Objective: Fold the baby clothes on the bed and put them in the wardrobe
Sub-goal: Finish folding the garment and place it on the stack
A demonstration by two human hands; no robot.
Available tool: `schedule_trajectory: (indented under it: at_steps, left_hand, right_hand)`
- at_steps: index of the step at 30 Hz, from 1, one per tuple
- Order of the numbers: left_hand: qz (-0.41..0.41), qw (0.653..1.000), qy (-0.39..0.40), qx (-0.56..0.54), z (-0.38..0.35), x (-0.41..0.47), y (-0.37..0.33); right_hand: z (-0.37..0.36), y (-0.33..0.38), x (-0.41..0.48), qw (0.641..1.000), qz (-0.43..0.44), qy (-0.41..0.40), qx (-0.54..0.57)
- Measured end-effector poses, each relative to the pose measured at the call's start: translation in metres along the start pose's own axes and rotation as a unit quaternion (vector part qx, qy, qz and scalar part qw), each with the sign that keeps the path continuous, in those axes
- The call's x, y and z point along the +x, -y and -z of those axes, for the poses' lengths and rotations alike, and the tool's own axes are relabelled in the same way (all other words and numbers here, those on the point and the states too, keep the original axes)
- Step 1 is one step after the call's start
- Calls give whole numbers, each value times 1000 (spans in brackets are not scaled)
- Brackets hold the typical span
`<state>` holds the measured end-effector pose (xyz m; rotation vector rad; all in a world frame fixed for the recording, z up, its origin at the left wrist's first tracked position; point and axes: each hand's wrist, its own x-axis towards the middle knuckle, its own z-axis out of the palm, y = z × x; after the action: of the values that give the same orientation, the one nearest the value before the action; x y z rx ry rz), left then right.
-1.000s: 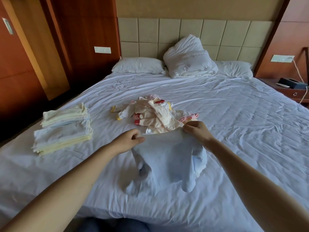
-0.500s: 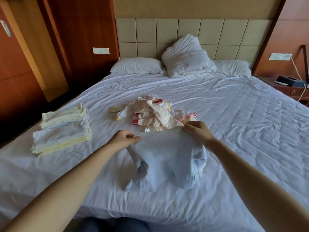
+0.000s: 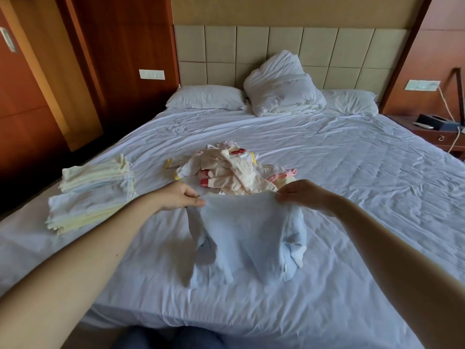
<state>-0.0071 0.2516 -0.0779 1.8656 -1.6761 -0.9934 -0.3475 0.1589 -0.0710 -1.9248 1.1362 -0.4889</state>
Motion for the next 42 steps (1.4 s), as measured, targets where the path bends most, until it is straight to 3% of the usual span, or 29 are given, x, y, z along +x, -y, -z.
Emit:
schedule_trajectory:
  at_steps: [3, 5, 8, 13, 17, 22, 25, 28, 33, 37, 39, 42]
  left_hand:
    - [1, 998, 15, 69, 12, 1, -12]
    - [1, 995, 26, 101, 15, 0, -19]
    - [13, 997, 28, 65, 14, -4, -26]
    - [45, 983, 112, -138, 11, -15, -22]
    - [40, 979, 113, -167, 17, -20, -23]
    - [-1, 998, -9, -61, 24, -16, -32]
    - [-57, 991, -107, 60, 31, -10, -40]
    - [-99, 941, -243, 214, 48, -7, -50]
    - [-192, 866, -391, 243, 65, -8, -53]
    - [-236, 841, -423, 240, 43, -20, -28]
    - [-221, 853, -409, 237, 19, -23, 1]
    - [-141, 897, -303, 288, -29, -27, 52]
  right_hand:
    - [6, 16, 3, 985, 36, 8, -168]
    - [10, 23, 3, 982, 33, 31, -185]
    - [12, 26, 3, 991, -4, 50, -120]
    - [10, 20, -2, 988, -63, 79, 117]
    - [10, 21, -6, 988, -68, 79, 116]
    - [11, 24, 5, 994, -67, 35, 78]
    - [10, 35, 13, 997, -52, 2, 64]
    - [11, 51, 27, 994, 3, -84, 68]
    - [23, 70, 41, 954, 172, -223, -98]
    - [4, 57, 33, 944, 204, -218, -141]
    - [-19, 36, 25, 944, 202, -202, -167]
    - [-64, -5, 4, 956, 151, -154, -199]
